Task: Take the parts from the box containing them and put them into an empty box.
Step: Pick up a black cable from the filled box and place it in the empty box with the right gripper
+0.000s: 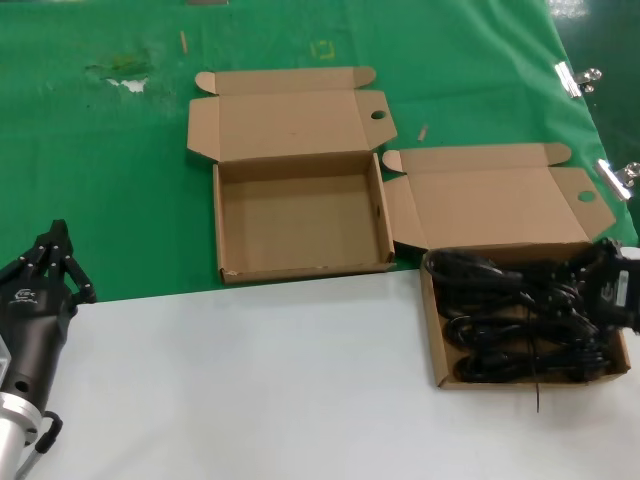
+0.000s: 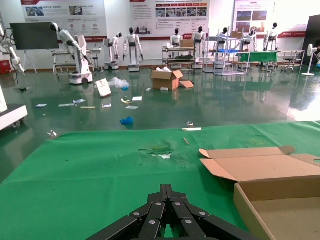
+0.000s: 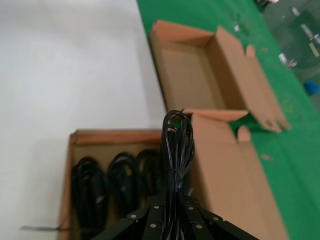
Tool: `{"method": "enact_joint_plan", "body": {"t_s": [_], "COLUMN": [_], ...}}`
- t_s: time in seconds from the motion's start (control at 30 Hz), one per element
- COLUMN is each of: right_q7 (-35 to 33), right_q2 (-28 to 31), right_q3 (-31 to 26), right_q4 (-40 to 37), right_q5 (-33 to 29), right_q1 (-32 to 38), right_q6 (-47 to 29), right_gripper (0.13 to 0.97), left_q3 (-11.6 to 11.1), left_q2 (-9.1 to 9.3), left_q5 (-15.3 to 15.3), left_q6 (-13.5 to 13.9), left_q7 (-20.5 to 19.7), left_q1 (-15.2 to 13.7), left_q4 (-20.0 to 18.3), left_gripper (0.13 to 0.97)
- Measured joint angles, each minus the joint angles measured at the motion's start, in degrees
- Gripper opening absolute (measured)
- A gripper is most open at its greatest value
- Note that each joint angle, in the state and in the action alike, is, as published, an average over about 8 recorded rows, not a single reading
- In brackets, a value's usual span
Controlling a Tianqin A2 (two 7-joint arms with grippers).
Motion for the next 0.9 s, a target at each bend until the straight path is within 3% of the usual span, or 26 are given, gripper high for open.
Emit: {"method": "enact_joint_plan", "body": {"t_s": [0.33, 0.9], "right_q7": [2.65, 1.7], "right_q2": [-4.87, -22.55], "right_q3": [-1.6, -10.46], "right_q4": [2.53, -3.25], "right_q5": [-4.34, -16.96], "right_q1": [5.36, 15.06], "right_q6": [1.6, 5.07], "right_gripper": [0.169, 0.169], "left_q3": [0.0, 0.0], "left_q2": [0.0, 0.0], "left_q5": [0.0, 0.0], "left_q6": [0.0, 0.0], "left_q7": [0.0, 0.0], "left_q1": [0.0, 0.0], "left_q4": [0.0, 0.0], "left_gripper": [0.14, 0.14]}}
